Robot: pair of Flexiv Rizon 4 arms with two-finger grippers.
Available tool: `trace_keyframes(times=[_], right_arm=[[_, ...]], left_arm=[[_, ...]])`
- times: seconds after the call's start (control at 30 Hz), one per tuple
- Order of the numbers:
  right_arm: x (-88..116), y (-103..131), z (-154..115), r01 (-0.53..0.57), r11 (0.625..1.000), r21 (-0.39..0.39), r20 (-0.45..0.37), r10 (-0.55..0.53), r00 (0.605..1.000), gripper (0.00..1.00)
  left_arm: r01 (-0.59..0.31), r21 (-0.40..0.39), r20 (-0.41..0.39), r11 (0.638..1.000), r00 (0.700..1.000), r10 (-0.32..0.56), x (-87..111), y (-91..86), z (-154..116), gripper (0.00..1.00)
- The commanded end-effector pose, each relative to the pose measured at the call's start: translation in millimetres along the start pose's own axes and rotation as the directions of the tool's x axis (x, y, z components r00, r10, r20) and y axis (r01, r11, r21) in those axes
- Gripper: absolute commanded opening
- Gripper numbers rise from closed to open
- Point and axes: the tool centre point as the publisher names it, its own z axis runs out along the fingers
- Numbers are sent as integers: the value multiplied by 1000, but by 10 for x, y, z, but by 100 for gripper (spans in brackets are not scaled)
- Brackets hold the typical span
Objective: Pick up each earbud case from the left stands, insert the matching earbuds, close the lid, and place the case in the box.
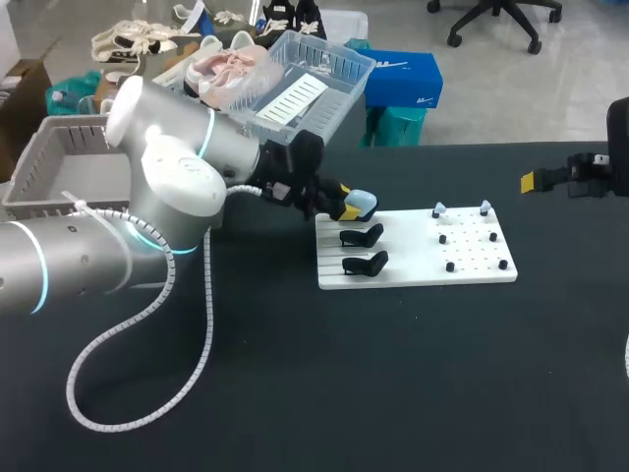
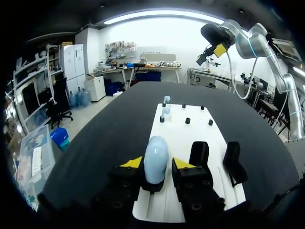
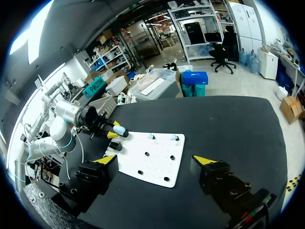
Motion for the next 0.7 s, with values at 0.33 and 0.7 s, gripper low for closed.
trace_keyframes(times=[0.33,0.7], right_arm=[[-1,-15,2,2,1000,-6,-1,-2,1000,100],[-1,-15,2,2,1000,-6,-1,-2,1000,100]], left_arm=[[-3,-5,-5,1000,1000,3,19,19,20,20],[-4,-8,24,1000,1000,4,-68,-27,-114,2]])
